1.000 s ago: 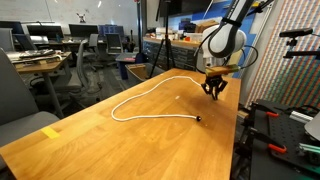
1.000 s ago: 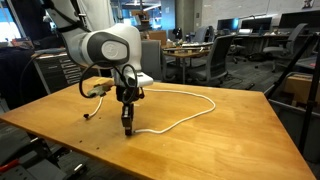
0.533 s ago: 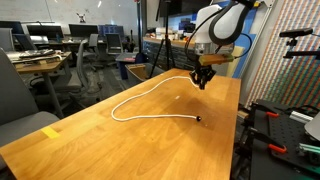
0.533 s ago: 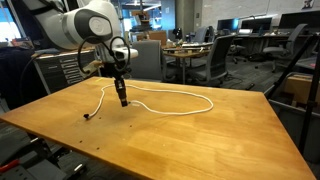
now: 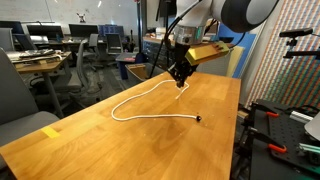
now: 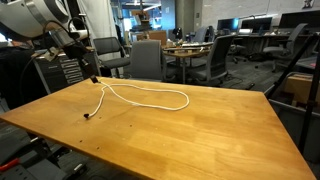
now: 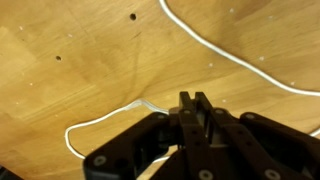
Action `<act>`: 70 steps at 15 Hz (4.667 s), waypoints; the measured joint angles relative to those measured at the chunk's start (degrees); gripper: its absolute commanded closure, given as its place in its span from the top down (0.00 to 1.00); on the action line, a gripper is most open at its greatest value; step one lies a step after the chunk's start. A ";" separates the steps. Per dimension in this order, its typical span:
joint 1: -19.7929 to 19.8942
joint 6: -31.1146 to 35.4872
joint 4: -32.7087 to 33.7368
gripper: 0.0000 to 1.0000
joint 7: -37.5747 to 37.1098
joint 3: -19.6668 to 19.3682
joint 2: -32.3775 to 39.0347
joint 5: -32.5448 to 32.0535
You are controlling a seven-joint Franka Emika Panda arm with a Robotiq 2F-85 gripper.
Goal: Tie a loose knot using the cable
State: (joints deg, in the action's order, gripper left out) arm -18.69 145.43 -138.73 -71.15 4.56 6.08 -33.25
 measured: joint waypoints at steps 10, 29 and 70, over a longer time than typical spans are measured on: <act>-2.12 -12.61 17.22 0.03 3.57 4.01 15.21 4.54; -6.80 -14.52 19.59 0.79 21.09 9.56 12.18 9.63; 10.04 7.99 -4.37 0.01 49.54 -4.73 -2.39 31.18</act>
State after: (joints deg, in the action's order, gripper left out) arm -8.65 153.42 -143.10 -21.61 -0.17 3.69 -2.07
